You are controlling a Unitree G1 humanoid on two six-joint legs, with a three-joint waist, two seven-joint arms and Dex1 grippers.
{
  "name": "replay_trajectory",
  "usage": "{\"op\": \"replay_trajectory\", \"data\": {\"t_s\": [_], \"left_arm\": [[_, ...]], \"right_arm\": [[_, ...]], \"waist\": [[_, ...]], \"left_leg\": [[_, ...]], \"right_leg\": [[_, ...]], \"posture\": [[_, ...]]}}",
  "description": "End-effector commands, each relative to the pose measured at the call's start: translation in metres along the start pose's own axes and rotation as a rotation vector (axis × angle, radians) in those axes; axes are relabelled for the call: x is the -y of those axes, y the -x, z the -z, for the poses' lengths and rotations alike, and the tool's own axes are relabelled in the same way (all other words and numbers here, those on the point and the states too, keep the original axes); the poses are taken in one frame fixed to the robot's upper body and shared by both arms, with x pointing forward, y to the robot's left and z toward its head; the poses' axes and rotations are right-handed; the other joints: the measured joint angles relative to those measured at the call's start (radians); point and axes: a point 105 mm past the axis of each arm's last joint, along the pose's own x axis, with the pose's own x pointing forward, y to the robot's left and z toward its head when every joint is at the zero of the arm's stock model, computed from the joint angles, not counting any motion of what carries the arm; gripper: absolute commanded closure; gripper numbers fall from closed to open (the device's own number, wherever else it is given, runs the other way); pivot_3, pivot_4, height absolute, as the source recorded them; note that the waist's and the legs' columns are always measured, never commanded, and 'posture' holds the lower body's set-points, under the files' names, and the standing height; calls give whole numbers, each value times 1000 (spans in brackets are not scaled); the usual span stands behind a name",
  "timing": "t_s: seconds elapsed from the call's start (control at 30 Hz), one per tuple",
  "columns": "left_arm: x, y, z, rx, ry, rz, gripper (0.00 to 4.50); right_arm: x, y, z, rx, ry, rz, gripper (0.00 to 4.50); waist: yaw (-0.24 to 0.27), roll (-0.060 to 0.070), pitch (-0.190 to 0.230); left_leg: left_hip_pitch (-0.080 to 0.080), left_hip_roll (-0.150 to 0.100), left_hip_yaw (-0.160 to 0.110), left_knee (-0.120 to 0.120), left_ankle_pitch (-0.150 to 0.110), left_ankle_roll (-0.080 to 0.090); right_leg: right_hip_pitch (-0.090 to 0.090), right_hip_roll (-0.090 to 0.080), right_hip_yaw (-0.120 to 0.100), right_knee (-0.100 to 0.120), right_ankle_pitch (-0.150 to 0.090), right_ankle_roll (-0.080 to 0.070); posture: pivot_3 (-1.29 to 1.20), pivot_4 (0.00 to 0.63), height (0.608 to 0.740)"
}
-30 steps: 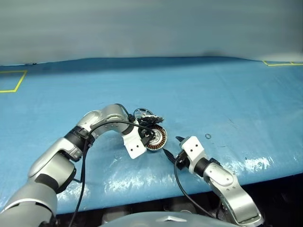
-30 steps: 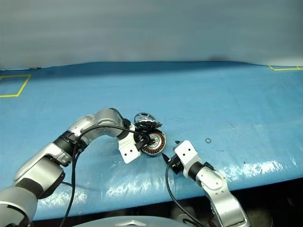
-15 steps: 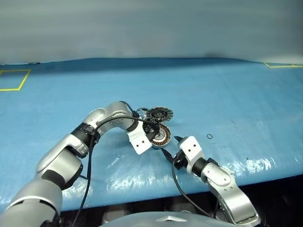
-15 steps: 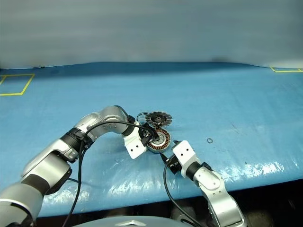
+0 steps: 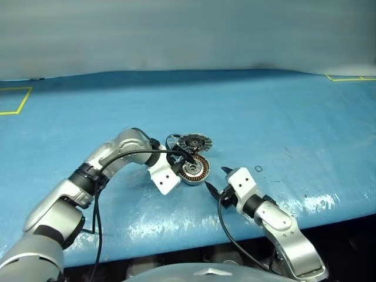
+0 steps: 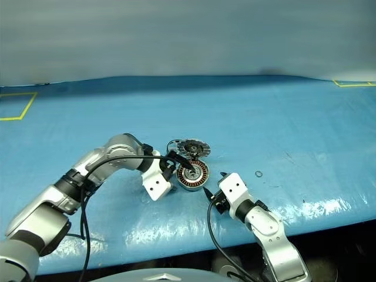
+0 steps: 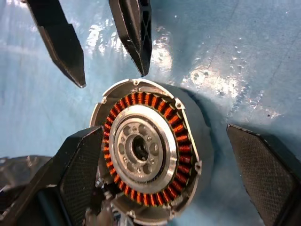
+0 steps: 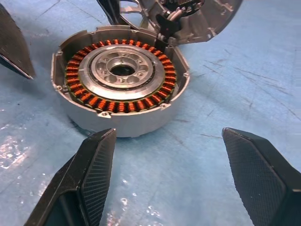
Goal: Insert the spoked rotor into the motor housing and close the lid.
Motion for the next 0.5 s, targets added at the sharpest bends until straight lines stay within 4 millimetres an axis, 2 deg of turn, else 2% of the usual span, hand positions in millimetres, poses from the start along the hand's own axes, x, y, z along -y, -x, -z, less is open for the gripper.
{"op": "replay_trajectory", "data": {"t_s": [0.03, 0.13, 0.23, 0.3, 0.37, 0.5], "left_arm": [[-4, 19, -13, 53, 127, -89, 19], [-9, 32, -20, 160, 390, -270, 19], [-11, 41, -22, 277, 657, -460, 19], [-6, 43, -22, 324, 792, -566, 19], [5, 39, -25, 348, 883, -597, 19], [25, 18, -36, 361, 983, -577, 19]], "right_arm": [[8, 3, -21, 83, 30, 13, 709], [14, 2, -25, 106, 12, 63, 709], [37, 1, -29, 151, -27, 297, 709], [42, 2, -26, 150, -62, 388, 709], [41, 3, -22, 136, -67, 422, 709], [48, 7, -8, 83, -98, 520, 709]], "waist": [[0, 0, 0], [3, 0, 1], [3, 1, 1], [1, 1, 1], [0, 1, 1], [2, 2, 2]], "left_leg": [[0, 0, 0, 0, 0, 0], [0, 0, 0, 0, 0, 0], [0, 1, -1, 0, 0, 0], [0, 1, -1, 0, 0, -1], [0, 1, -1, 0, 0, -1], [0, 0, -1, -1, 0, -2]], "right_leg": [[0, 0, 0, 0, 0, 0], [0, 0, 0, 0, -2, 3], [0, -1, -1, 0, -3, 5], [0, 0, -1, 0, -3, 5], [0, -1, -1, 0, -3, 5], [0, -1, -1, 0, -3, 3]], "posture": [[0, 150, 740], [0, 150, 740], [0, 150, 740], [0, 150, 740], [0, 150, 740], [0, 150, 740]]}}
